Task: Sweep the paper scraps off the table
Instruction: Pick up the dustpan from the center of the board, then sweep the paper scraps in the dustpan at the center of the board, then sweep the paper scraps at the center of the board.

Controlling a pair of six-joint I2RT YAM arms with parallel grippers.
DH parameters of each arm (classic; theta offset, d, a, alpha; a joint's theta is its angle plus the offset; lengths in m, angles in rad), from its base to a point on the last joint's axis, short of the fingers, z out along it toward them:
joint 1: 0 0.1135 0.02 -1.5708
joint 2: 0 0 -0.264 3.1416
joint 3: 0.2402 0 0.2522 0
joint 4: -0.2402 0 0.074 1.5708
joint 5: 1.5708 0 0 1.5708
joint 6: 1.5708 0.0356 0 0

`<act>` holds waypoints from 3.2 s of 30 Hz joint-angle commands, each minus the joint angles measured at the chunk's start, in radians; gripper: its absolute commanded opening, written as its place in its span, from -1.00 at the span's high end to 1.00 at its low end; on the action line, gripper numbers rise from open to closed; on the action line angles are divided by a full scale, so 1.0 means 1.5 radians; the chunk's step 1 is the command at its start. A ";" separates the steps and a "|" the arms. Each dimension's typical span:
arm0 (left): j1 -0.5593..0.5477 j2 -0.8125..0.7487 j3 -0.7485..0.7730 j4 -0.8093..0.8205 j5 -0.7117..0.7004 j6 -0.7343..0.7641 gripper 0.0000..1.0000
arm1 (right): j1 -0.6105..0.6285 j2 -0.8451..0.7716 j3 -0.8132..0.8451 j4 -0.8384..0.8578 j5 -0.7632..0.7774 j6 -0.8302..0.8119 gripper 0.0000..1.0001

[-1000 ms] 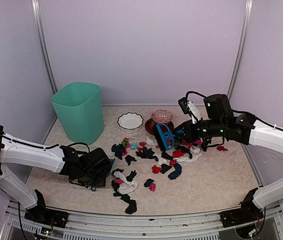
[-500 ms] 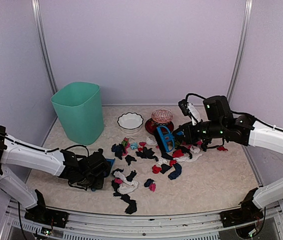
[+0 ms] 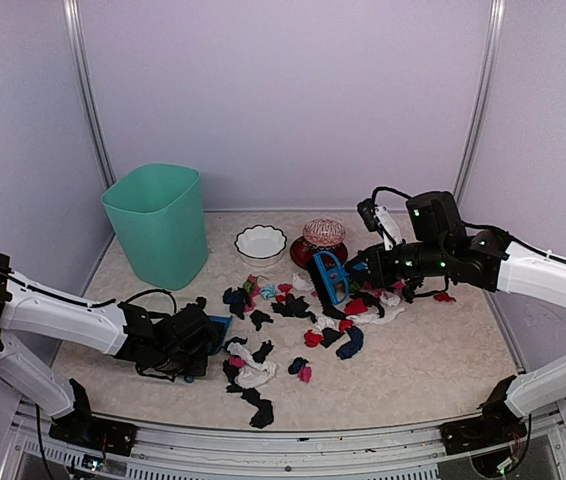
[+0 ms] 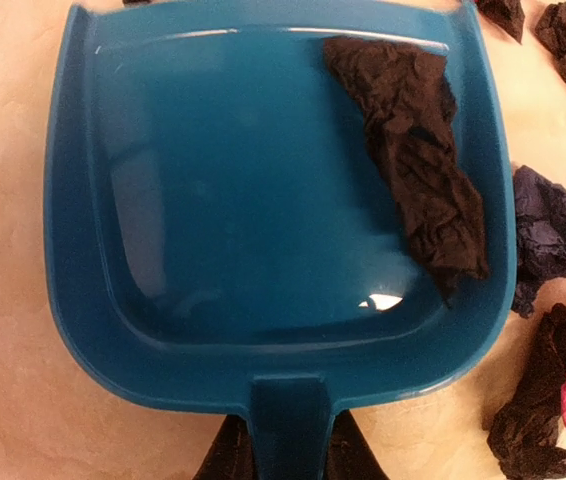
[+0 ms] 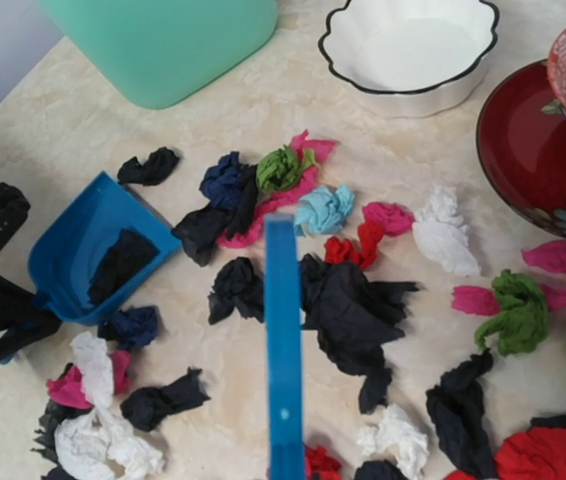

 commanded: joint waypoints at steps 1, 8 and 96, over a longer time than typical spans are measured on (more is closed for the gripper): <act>-0.007 -0.014 -0.002 0.007 -0.006 0.018 0.96 | 0.005 -0.001 0.014 -0.005 0.000 0.005 1.00; -0.017 -0.023 0.055 -0.063 -0.026 0.034 1.00 | 0.015 -0.001 0.027 -0.005 0.000 0.003 1.00; -0.034 -0.216 0.273 -0.372 -0.141 0.053 1.00 | 0.274 0.320 0.179 -0.077 -0.210 -0.147 1.00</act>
